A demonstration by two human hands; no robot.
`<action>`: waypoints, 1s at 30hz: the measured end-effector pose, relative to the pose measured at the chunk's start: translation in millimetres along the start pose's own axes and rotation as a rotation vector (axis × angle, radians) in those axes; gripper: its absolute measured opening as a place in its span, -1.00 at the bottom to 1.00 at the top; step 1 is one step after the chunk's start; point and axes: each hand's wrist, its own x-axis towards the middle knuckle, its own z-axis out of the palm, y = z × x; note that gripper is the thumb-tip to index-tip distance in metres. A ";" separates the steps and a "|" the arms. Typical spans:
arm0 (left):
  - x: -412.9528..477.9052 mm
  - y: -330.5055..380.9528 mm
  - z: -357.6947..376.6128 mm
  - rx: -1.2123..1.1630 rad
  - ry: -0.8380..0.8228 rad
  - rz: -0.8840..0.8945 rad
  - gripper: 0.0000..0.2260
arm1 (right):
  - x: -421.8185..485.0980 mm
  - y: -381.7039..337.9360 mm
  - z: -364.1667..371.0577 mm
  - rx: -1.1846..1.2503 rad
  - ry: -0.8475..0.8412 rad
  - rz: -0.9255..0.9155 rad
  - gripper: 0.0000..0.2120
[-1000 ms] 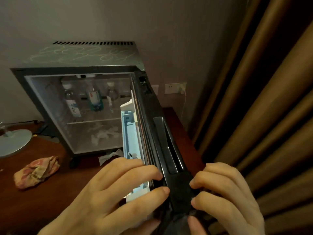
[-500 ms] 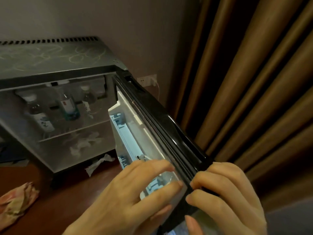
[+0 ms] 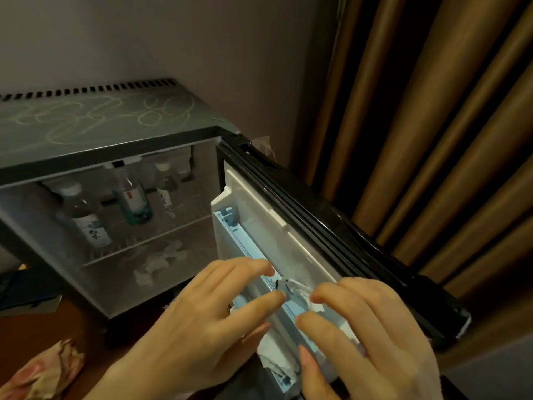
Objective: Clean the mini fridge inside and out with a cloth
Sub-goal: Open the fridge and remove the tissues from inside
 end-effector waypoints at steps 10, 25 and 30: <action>-9.9 -43.3 13.2 -0.036 -0.061 0.069 -0.76 | -24.2 4.1 43.7 -0.208 -0.381 0.096 -0.62; -26.9 -60.5 15.1 -0.088 -0.099 0.059 -0.79 | -15.2 -5.2 77.1 -0.399 -0.573 0.346 -0.44; -34.8 -64.1 15.5 -0.085 -0.126 0.046 -0.80 | -16.1 -5.1 86.9 -0.426 -0.551 0.405 -0.54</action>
